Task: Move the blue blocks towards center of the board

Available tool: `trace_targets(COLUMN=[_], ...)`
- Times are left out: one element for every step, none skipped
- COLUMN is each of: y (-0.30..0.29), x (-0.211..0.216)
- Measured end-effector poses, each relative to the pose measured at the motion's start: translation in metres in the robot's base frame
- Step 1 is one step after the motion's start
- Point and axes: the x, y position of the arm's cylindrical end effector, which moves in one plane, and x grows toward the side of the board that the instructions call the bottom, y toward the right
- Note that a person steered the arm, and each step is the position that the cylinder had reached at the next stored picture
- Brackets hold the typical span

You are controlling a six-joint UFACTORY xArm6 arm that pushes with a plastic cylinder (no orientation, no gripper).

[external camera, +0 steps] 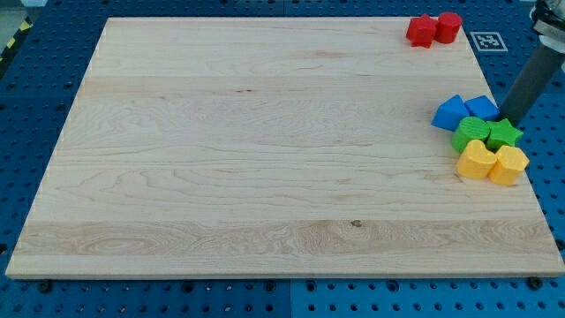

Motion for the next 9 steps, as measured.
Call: trace_targets(y=[-0.013, -0.026, -0.038, -0.053, -0.062, -0.064, -0.07, -0.071, -0.072], x=[0.0, 0.0, 0.0, 0.0, 0.0, 0.0, -0.003, -0.008, -0.009])
